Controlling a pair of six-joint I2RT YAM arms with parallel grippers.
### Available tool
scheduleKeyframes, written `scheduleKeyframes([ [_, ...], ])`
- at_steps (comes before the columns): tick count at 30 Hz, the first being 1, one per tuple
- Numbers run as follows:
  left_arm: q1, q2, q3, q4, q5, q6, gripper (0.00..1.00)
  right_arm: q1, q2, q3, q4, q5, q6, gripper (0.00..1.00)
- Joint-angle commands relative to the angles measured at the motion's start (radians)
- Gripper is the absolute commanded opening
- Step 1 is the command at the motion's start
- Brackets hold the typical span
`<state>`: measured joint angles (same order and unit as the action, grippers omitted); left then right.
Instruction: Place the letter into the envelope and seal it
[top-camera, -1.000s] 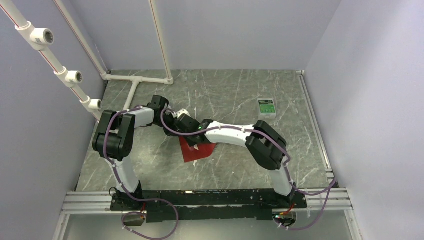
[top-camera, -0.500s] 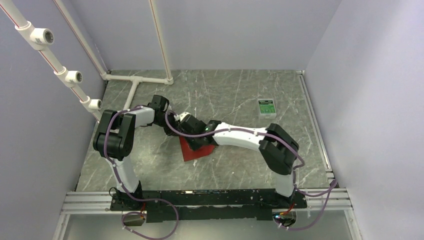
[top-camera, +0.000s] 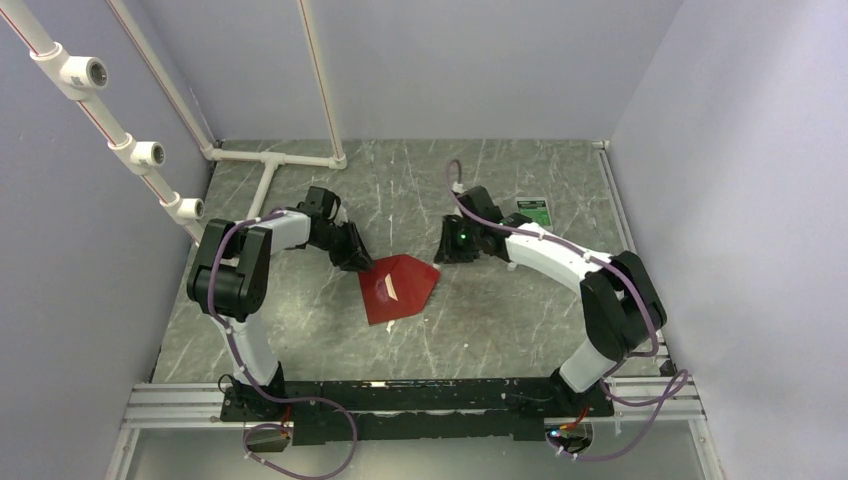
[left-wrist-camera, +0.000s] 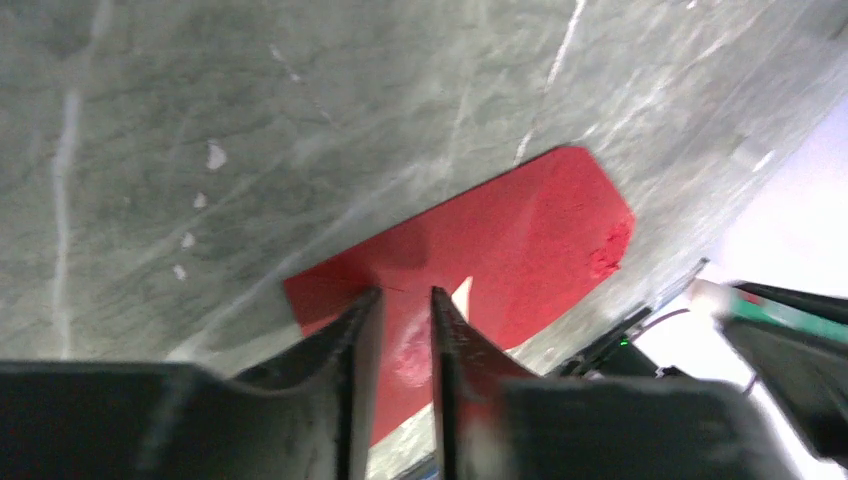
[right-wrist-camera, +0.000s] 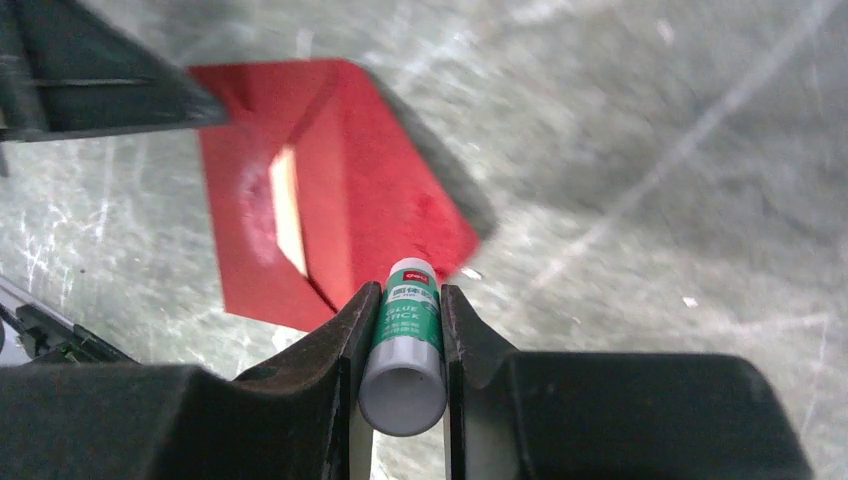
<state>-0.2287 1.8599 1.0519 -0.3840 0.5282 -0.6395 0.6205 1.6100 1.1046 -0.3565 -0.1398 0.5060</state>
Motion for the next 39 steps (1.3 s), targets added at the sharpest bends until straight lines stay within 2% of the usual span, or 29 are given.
scheduleKeyframes([
  [1, -0.004, -0.069, 0.043, -0.019, -0.019, 0.039, 0.39, -0.106, -0.011, -0.088, 0.058, -0.171, 0.119, 0.01],
  [5, -0.004, -0.134, 0.043, -0.041, -0.015, 0.043, 0.56, -0.199, 0.034, -0.130, 0.100, -0.283, 0.155, 0.07],
  [7, -0.006, -0.164, 0.035, -0.049, -0.020, 0.040, 0.60, -0.233, 0.056, -0.141, 0.118, -0.330, 0.169, 0.10],
  [17, -0.006, -0.225, -0.060, -0.063, -0.106, 0.023, 0.69, -0.321, 0.176, -0.113, 0.050, -0.458, 0.137, 0.23],
  [20, -0.007, -0.215, -0.071, -0.053, -0.107, 0.021, 0.70, -0.345, 0.193, -0.128, 0.055, -0.484, 0.143, 0.26],
  [26, -0.022, -0.168, -0.045, -0.052, -0.125, 0.020, 0.70, -0.360, 0.177, -0.148, 0.022, -0.445, 0.156, 0.50],
  [30, -0.038, -0.124, 0.007, -0.082, -0.161, 0.023, 0.69, -0.360, 0.133, -0.161, -0.001, -0.397, 0.169, 0.57],
  [35, -0.050, -0.135, -0.004, -0.083, -0.215, 0.012, 0.66, -0.349, 0.020, -0.162, -0.036, -0.317, 0.176, 0.57],
  [39, -0.052, -0.152, -0.026, -0.074, -0.219, 0.012, 0.57, -0.303, -0.033, -0.147, 0.012, -0.305, 0.155, 0.45],
])
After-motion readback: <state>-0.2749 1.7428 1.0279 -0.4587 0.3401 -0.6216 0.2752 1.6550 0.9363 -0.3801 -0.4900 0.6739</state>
